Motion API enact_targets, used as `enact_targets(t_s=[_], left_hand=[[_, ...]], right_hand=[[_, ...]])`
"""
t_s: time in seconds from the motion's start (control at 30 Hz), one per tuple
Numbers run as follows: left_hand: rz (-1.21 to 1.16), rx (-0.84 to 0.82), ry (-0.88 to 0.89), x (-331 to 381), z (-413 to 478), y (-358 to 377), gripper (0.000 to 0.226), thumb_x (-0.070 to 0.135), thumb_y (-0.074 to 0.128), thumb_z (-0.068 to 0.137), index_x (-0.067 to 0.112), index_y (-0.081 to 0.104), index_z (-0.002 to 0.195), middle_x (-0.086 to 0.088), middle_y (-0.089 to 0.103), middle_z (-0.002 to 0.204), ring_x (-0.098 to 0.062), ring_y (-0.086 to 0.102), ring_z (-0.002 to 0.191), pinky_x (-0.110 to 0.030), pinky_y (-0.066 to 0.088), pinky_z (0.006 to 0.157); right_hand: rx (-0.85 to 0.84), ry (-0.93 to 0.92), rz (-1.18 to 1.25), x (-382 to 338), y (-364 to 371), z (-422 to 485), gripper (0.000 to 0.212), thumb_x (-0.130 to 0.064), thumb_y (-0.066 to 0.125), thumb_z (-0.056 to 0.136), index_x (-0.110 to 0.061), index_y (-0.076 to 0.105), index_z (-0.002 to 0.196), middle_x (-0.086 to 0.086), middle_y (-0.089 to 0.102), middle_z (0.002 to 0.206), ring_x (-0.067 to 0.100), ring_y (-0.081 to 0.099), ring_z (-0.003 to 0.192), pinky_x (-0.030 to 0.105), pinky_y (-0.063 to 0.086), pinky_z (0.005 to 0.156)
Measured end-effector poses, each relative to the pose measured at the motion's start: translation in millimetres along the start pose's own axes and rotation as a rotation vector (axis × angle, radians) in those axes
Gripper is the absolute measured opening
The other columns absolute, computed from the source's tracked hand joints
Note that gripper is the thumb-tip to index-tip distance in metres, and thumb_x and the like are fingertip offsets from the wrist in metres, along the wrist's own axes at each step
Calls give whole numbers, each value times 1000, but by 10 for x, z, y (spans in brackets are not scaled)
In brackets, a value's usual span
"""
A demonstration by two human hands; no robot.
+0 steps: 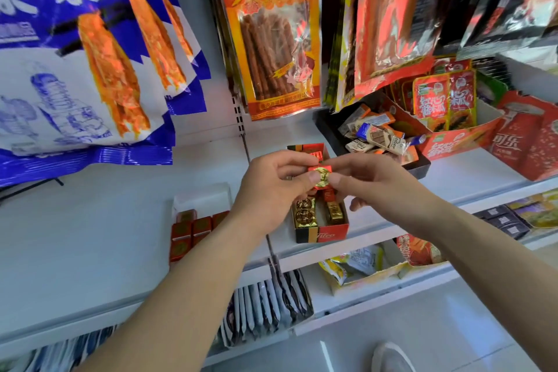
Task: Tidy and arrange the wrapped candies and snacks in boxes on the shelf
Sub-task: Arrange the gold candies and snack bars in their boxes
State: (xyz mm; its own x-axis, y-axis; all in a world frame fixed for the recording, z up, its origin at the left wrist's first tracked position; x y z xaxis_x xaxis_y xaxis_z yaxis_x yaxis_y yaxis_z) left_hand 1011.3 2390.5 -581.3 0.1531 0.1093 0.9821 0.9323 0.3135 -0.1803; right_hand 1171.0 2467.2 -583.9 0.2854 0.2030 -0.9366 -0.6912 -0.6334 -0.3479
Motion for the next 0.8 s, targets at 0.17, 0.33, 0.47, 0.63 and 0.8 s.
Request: enact_targets(t_s=[0.17,0.33,0.47,0.63,0.8], left_hand=[[379,119,138,40,183,-63,16,23,67,93,30,72,107,13,71,101,-7,65,84,-28,54,75],[757,-79,31,-177,281,-28,31,29,72,89,38,65,118,13,59,123,-11,53,107,-33,44,89],[842,25,100,-208,303,-12,22,29,69,91,40,68,110,14,56,112,-11,51,102,-31,42,81],[782,45,127,-210,339,-1,17,31,66,92,38,67,108,18,60,112,-7,50,99,-27,37,78],[699,70,96,-276,404,-53,28,32,66,92,36,59,119,21,61,107,-6,55,101,-22,40,72]], right_hand=[[182,52,74,130,-181,2,9,-20,67,93,-17,70,101,6,74,82,15,69,71,30,54,65],[194,82,41,311,-182,-11,12,-25,65,95,-21,68,106,5,72,83,19,71,74,34,56,66],[239,51,43,366,-146,39,14,-24,65,95,-20,67,108,5,71,82,19,71,76,32,55,64],[338,48,106,327,-230,204,8,-24,65,95,-21,68,101,3,62,76,10,64,64,24,51,57],[213,-14,-96,203,-171,520,19,-33,66,93,-23,71,109,1,66,80,5,63,69,22,48,61]])
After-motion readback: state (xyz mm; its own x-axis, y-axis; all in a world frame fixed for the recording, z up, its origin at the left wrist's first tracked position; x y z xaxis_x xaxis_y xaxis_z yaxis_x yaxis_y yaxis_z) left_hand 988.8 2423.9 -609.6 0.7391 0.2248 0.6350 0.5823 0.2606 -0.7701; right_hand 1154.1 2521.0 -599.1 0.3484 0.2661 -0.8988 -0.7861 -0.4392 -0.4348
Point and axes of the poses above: each hand's wrist, its own z-axis towards the middle knuckle, its own y-axis out of the palm, x = y × z, the point moved 3 cm from there along z, towards the middle knuckle
